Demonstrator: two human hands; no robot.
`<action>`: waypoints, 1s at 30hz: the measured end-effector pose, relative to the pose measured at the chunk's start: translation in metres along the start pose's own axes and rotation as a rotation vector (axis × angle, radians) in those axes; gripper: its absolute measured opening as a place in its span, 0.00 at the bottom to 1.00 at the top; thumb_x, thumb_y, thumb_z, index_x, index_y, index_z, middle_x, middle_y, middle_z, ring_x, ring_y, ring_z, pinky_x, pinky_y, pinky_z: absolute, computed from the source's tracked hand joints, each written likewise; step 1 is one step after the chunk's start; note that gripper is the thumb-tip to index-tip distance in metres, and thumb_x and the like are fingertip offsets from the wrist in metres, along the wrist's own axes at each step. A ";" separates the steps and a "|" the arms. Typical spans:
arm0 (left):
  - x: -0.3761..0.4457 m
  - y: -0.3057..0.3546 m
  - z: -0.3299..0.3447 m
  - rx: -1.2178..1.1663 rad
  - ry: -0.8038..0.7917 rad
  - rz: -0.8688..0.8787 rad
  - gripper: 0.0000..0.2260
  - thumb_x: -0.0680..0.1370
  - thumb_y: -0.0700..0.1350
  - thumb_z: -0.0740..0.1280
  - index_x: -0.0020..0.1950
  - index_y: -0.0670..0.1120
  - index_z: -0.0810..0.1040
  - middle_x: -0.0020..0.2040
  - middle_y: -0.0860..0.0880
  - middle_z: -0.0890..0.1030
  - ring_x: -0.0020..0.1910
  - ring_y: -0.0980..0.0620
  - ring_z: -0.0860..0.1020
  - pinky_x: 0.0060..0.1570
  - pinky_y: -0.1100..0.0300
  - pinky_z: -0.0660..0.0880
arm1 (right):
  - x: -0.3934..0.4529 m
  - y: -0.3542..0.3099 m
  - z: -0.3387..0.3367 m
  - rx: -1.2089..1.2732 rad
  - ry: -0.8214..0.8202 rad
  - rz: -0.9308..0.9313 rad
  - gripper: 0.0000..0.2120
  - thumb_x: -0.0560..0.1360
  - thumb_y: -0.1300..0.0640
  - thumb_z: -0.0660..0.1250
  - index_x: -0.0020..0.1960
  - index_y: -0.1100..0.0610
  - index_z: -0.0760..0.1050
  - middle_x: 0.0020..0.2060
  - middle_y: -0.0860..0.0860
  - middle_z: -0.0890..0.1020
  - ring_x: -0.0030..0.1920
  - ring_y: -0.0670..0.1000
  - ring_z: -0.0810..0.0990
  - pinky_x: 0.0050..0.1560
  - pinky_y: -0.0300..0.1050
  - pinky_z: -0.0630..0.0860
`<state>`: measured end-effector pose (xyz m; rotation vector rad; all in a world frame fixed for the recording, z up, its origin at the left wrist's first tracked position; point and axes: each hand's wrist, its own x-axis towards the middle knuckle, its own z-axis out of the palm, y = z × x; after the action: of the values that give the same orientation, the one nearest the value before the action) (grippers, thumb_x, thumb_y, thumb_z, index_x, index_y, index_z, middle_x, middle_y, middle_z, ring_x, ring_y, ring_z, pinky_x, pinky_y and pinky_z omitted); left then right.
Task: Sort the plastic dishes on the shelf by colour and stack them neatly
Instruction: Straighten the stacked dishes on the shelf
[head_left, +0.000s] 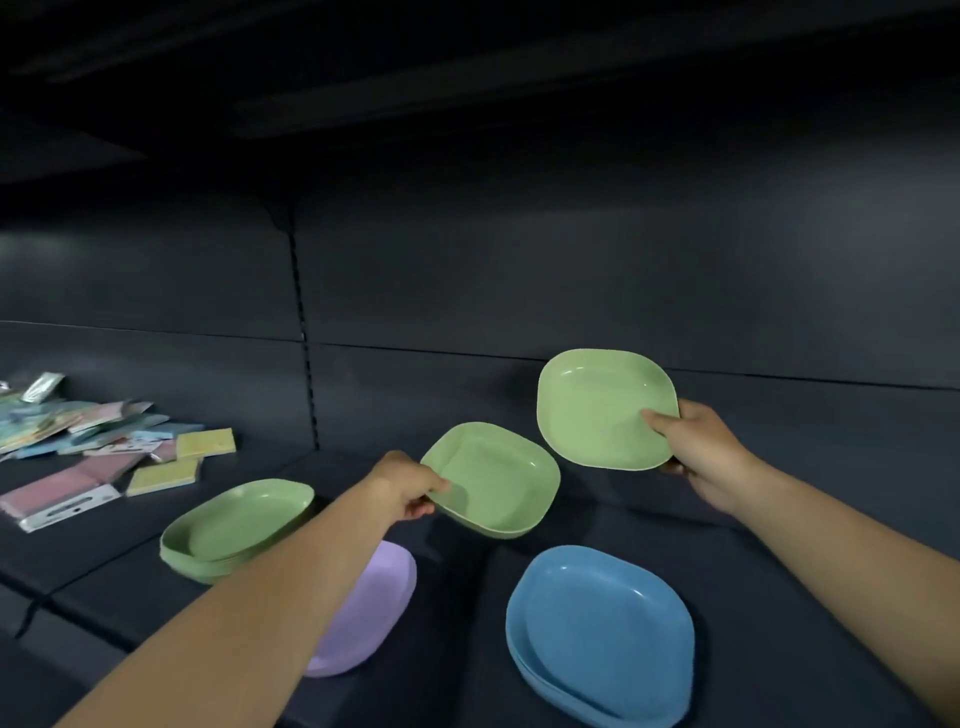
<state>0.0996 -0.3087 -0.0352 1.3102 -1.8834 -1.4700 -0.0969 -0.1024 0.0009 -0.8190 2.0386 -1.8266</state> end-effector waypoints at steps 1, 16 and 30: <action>0.004 0.000 -0.001 0.012 -0.021 0.003 0.08 0.73 0.35 0.71 0.43 0.40 0.71 0.35 0.45 0.74 0.26 0.52 0.70 0.16 0.71 0.67 | 0.001 0.000 0.000 -0.004 0.015 -0.001 0.06 0.80 0.60 0.59 0.51 0.57 0.75 0.38 0.52 0.77 0.33 0.49 0.71 0.23 0.37 0.61; -0.008 0.028 -0.013 0.176 -0.304 0.219 0.14 0.71 0.43 0.75 0.40 0.44 0.69 0.34 0.48 0.76 0.26 0.55 0.71 0.20 0.68 0.68 | -0.071 -0.007 -0.014 -0.067 0.257 0.084 0.07 0.80 0.59 0.59 0.53 0.55 0.75 0.39 0.50 0.78 0.33 0.49 0.70 0.24 0.38 0.59; -0.086 0.058 0.079 0.336 -0.467 0.332 0.13 0.68 0.43 0.77 0.38 0.45 0.73 0.34 0.48 0.76 0.33 0.53 0.72 0.29 0.65 0.68 | -0.133 -0.023 -0.131 -0.065 0.359 0.081 0.06 0.80 0.62 0.59 0.53 0.59 0.74 0.36 0.52 0.76 0.30 0.49 0.66 0.19 0.35 0.56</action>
<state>0.0547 -0.1941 0.0081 0.7549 -2.5917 -1.4063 -0.0585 0.0805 0.0225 -0.4378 2.3169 -1.9850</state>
